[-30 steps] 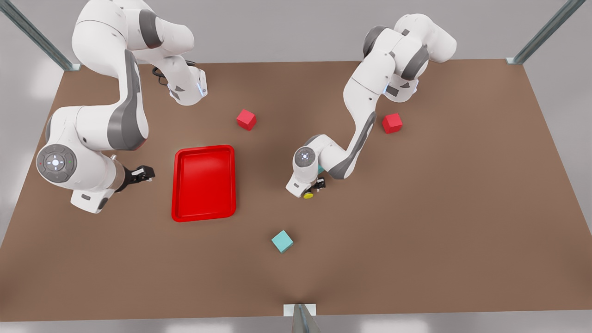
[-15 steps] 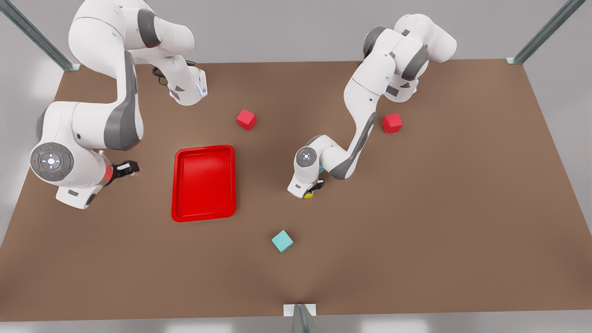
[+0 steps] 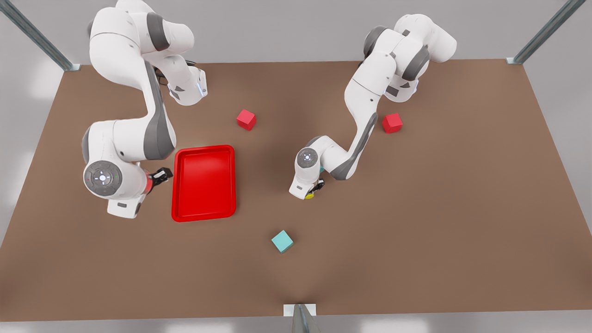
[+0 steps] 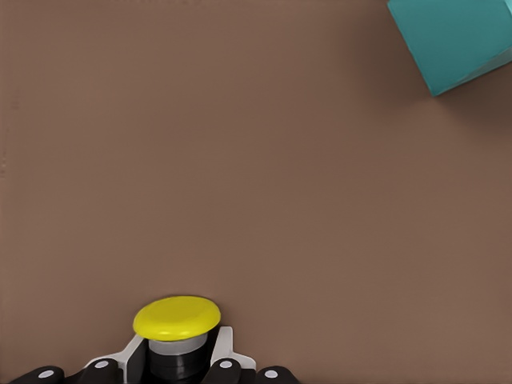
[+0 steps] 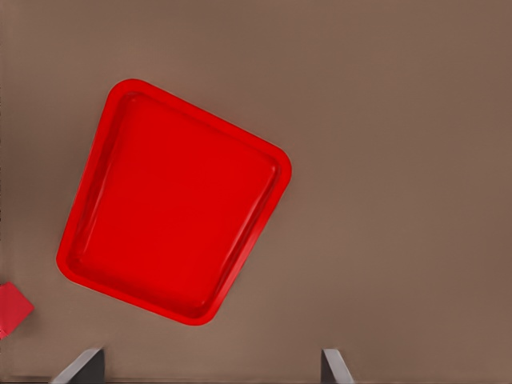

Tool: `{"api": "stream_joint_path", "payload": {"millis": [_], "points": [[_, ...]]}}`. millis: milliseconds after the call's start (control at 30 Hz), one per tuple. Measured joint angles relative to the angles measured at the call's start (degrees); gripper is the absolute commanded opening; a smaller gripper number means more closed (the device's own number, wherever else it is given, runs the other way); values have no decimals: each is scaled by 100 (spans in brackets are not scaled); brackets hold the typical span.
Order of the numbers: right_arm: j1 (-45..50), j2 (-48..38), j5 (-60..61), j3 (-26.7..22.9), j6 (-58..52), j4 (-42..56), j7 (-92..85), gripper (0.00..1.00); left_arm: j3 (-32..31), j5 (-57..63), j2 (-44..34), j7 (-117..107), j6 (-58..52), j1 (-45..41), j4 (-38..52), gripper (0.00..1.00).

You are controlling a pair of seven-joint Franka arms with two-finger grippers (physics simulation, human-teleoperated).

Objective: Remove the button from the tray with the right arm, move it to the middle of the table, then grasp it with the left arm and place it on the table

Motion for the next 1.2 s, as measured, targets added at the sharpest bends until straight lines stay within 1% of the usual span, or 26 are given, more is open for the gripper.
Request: {"api": "stream_joint_path", "payload": {"millis": [367, 533, 733, 833, 900, 933, 1000, 1133, 1167, 1200], "points": [[7, -8, 51, -1, -79, -46, -143, 100, 0, -87, 46, -104, 2, 9, 3, 39], [5, -4, 51, -1, -87, -43, -184, 100, 11, -102, 41, -125, -1, 8, 22, 37], [-13, -28, 55, -4, -91, -30, -226, 100, 34, -102, 25, -142, -25, 9, 116, 36], [-19, -41, 58, -4, -95, -22, -252, 100, 199, -105, -11, -151, -35, -8, 243, 36], [-20, -36, 59, -4, -97, -21, -267, 100, 457, -107, -43, -157, -52, -69, 325, 36], [-21, -35, 59, -4, -97, -21, -275, 100, 718, -106, -54, -160, -93, -174, 376, 36], [-21, -28, 59, -4, -95, -20, -288, 100, 1369, -105, -69, -166, -342, -457, 532, 36], [-21, -13, 55, -3, -86, -20, -311, 100, 3156, -63, -51, -490, -1000, -1236, 602, 36], [-21, -11, 54, -3, -84, -21, -315, 100, 3464, 91, -36, -634, -1227, -1315, 610, 36], [-21, -11, 54, -4, -83, -21, -320, 100, 3624, 349, 23, -796, -1465, -1349, 613, 37]]}}
